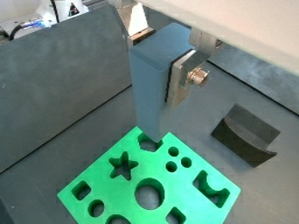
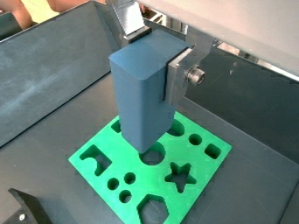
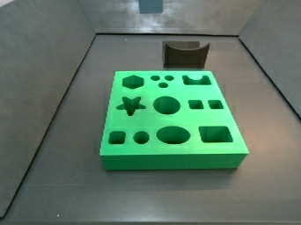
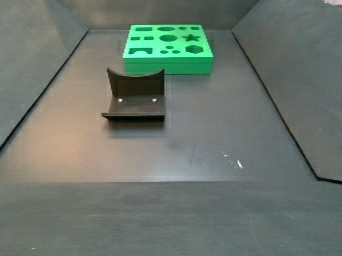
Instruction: Insert the rectangle object.
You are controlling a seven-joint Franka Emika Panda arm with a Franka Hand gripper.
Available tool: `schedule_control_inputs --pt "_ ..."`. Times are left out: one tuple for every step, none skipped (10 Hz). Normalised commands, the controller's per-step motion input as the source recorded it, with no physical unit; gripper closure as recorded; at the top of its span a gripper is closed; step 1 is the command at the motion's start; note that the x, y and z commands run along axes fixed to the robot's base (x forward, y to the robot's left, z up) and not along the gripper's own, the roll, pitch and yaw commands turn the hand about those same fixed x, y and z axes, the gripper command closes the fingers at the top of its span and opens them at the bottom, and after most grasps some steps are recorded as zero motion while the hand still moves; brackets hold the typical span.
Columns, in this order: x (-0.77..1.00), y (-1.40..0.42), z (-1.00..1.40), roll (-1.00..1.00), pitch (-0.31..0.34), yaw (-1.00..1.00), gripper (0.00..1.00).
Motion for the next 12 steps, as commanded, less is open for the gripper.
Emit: schedule_control_inputs --pt "0.06 0.0 0.0 0.04 0.08 -0.41 1.0" --pt "0.4 -0.09 -0.17 0.03 0.004 -0.63 1.0" --pt "0.27 -0.09 -0.23 0.03 0.0 -0.79 1.0" --pt "0.25 -0.09 -0.17 0.0 0.0 -0.81 1.0" --pt "0.52 -0.14 -0.11 0.0 0.0 -0.6 1.0" --pt "0.7 -0.17 -0.14 0.0 0.0 -0.45 1.0" --pt "0.95 -0.21 -0.17 0.0 0.0 -0.21 1.0" --pt "1.0 -0.25 -0.19 0.0 0.0 -0.05 1.0" --pt "1.0 -0.28 -0.22 0.0 0.0 0.0 1.0" --pt "1.0 -0.33 -0.27 0.0 0.0 0.0 1.0" --pt "1.0 -0.35 -0.27 0.0 0.0 0.0 1.0" --pt "1.0 -0.35 -0.27 0.0 0.0 0.0 1.0"
